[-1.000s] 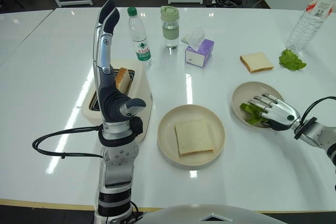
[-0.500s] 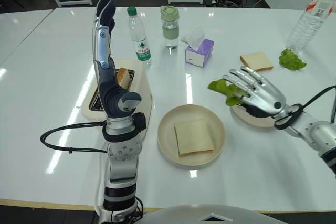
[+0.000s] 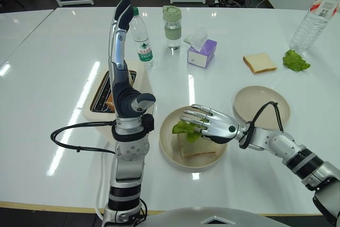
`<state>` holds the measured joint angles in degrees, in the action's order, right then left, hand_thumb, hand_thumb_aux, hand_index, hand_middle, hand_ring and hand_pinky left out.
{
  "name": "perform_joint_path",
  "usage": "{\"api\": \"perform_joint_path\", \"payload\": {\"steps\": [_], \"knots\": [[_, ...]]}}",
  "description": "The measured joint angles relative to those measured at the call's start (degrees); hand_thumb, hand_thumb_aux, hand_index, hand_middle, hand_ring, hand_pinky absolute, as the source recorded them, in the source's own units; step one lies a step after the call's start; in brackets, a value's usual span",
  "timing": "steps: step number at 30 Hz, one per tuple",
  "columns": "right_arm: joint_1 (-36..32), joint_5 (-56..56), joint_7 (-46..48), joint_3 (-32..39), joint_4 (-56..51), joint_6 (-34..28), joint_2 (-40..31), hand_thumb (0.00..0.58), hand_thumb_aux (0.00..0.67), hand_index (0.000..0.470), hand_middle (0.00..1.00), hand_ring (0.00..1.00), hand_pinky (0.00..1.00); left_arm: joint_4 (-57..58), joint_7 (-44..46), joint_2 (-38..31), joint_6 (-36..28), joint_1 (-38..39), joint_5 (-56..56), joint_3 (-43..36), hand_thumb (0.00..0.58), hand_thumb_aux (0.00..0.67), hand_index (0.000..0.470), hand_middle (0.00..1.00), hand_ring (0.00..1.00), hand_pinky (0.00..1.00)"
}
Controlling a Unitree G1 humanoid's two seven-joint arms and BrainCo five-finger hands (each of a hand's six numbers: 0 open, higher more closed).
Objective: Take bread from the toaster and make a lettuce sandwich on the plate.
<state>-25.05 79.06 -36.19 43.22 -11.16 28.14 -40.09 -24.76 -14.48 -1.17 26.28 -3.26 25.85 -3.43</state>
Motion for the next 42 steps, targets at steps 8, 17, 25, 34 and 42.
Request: {"api": "perform_joint_path", "payload": {"steps": [8,17,25,34,42], "knots": [[0.02,1.46,1.65,0.67,-1.99,0.51,-0.7,0.538,0.489,0.343,0.0,0.0,0.0,0.02,0.0,0.05,0.01,0.04,0.05,0.1,0.0,0.0,0.0,0.0,0.0,0.0],[0.85,1.98,1.86,1.32,0.11,0.9,-0.87,0.0,0.0,0.0,0.0,0.0,0.0,0.01,0.01,0.05,0.12,0.34,0.08,0.03,0.0,0.0,0.0,0.0,0.0,0.0],[1.86,1.6,2.46,-0.18,2.24,1.17,-2.45,0.0,0.0,0.0,0.0,0.0,0.0,0.01,0.01,0.05,0.27,0.49,0.06,0.04,0.0,0.0,0.0,0.0,0.0,0.0],[4.67,-6.31,2.83,-7.9,6.42,3.22,-7.64,0.0,0.0,0.0,0.0,0.0,0.0,-0.93,-0.7,0.54,-1.66,0.04,-0.01,2.45,0.0,0.0,0.0,0.0,0.0,0.0],[14.22,-40.65,-2.59,-31.94,10.02,13.9,-8.98,0.0,0.0,0.0,0.0,0.0,0.0,-1.53,8.57,-12.9,-9.17,1.64,-6.75,18.02,0.0,0.0,0.0,0.0,0.0,0.0]]}}
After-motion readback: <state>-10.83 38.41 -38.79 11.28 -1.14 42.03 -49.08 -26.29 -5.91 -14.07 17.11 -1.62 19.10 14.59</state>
